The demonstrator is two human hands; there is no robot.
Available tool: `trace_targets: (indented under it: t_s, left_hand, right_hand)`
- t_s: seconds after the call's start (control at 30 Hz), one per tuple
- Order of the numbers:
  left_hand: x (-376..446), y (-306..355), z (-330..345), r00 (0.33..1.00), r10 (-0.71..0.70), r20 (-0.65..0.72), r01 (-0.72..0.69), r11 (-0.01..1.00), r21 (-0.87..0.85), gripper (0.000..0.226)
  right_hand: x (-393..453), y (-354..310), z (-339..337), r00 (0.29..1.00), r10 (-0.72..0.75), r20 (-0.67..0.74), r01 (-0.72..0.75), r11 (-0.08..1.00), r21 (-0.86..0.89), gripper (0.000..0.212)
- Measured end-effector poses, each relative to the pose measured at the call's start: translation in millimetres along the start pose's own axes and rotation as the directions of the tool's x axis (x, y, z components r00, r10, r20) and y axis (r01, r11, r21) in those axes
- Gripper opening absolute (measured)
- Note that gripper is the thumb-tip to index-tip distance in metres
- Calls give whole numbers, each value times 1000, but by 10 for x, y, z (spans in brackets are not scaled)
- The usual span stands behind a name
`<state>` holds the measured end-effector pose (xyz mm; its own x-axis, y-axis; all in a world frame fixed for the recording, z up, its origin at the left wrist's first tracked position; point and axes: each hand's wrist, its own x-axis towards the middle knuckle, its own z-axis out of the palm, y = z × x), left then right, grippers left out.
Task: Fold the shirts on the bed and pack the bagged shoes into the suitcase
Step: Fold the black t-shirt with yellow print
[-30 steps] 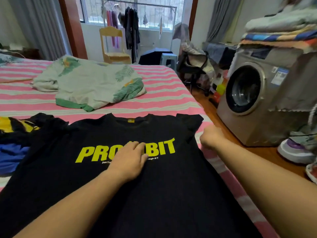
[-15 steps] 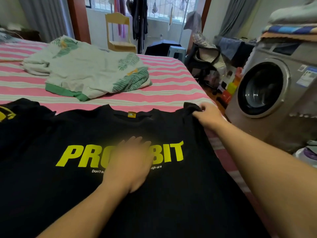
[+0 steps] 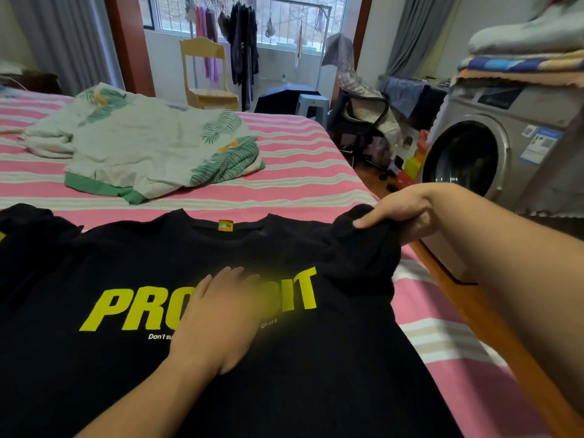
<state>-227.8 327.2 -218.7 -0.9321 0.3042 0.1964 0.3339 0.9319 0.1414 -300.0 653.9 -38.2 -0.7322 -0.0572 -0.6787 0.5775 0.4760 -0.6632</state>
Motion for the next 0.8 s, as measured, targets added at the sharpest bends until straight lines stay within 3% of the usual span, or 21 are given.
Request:
trace_targets:
  t_s: [0.07,0.17,0.27,0.33,0.4,0.47,0.6,0.63,0.7,0.77,0.8]
  left_hand:
    - [8,-6,0,1000,1,-1,-1,1000,1,71]
    - [7,-10,8,1000,5,0,-5,1000,18,73]
    - [0,6,4,1000,5,-15,-5,1000,7,74]
    - [-2,3,1,1000,3,-12,-3,1000,4,74]
    - [4,-8,8,1000,2,-7,-2,1000,13,75]
    - [11,-11,13,1000,1,-15,-1,1000,14,74]
    - [7,-23,40,1000,-1,-10,2,1000,21,71]
    - [11,-30,51,1000,-1,-9,1,1000,21,70]
    - [19,-40,60,1000,-6,-16,6,1000,11,69]
    - [22,-44,62,1000,-9,-15,9,1000,7,68]
    - [23,-44,65,1000,-7,-11,7,1000,5,68]
  right_hand:
    - [-55,104,-90,998,-35,51,37,998,-45,62]
    - [-98,303,-188,973,-172,153,163,984,69,75]
    - [-106,490,-186,898,-277,341,254,961,110,53]
    - [-109,579,-145,901,-269,340,274,961,34,44]
    - [-96,606,-65,933,-255,253,267,964,-13,34]
    - [-69,578,36,944,-324,60,324,946,13,16]
    - [-45,313,280,848,-430,-309,513,812,278,17]
    - [-76,232,362,821,-447,-355,536,818,211,14]
    - [-164,73,530,720,-535,-443,527,836,-154,7]
    - [-240,-14,601,545,-664,-512,442,747,-497,15]
    - [-280,-18,558,445,-690,-571,367,722,-586,13]
